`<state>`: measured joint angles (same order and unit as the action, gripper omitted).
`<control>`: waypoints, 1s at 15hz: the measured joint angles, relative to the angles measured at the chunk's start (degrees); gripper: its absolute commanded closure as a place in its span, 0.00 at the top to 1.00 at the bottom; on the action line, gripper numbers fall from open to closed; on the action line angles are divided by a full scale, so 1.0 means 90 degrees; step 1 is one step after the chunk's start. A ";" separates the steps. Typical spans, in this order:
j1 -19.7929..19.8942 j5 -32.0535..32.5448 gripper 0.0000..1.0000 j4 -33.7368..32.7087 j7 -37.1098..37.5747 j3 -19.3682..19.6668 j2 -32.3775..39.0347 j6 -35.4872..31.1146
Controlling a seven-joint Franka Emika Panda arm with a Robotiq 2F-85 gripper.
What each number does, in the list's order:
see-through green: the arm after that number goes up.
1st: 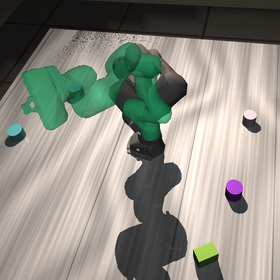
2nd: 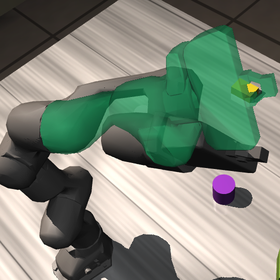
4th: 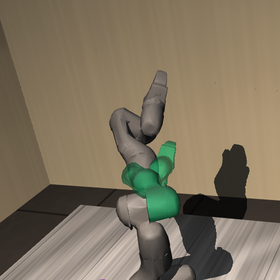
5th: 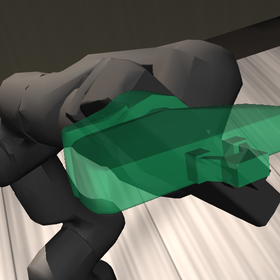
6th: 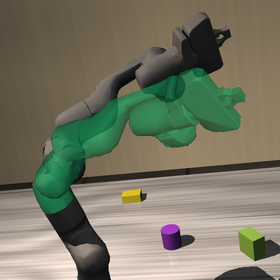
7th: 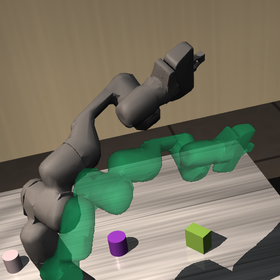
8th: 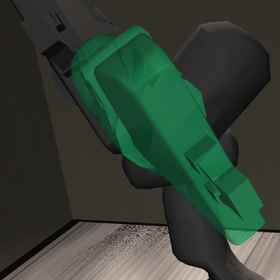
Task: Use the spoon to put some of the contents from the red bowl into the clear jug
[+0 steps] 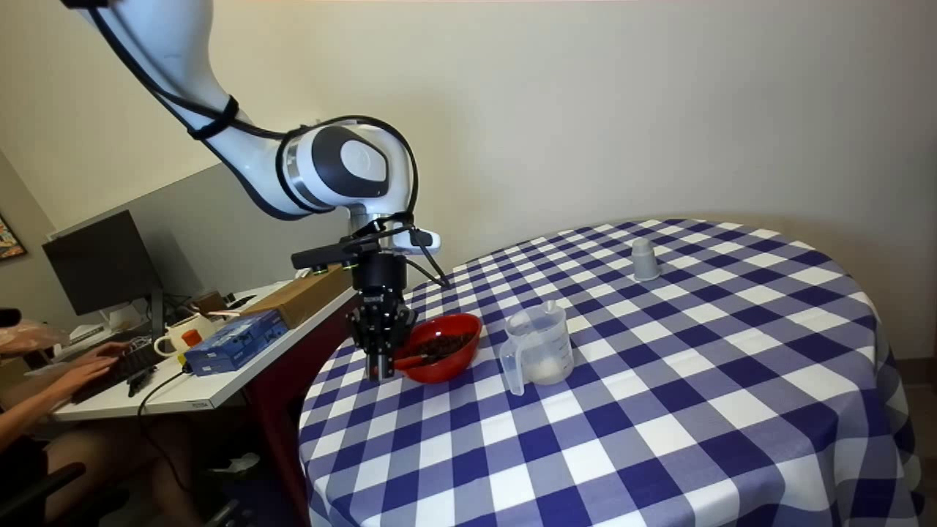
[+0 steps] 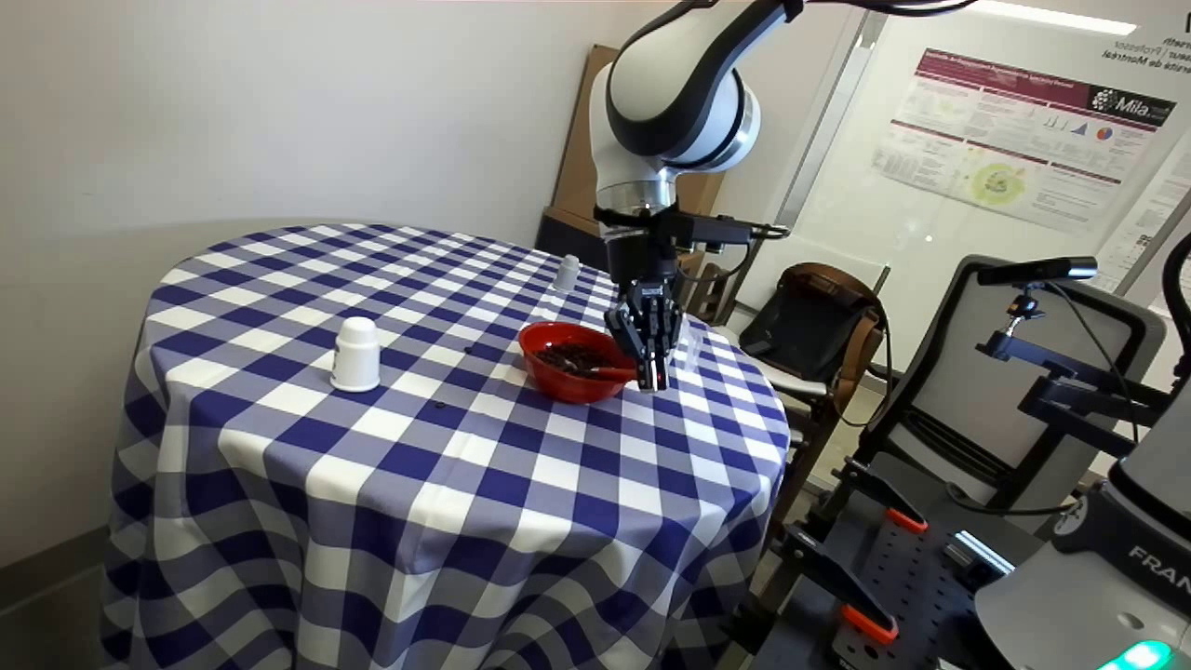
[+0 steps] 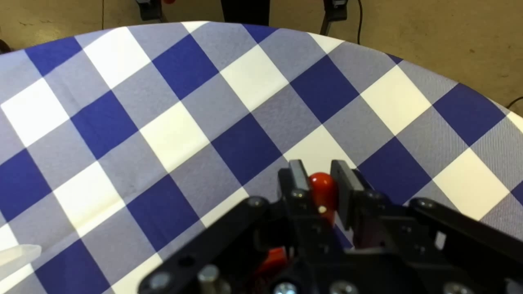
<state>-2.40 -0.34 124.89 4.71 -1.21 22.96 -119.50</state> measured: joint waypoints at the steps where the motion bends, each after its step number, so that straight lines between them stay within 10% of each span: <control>1: 0.0000 0.0000 0.10 -0.0011 0.0000 0.0000 -0.0001 0.0000; 15: 0.0000 0.0000 0.10 -0.0014 -0.0013 0.0000 -0.0334 0.0000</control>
<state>-2.40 -0.34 124.76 4.59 -1.22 19.95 -119.50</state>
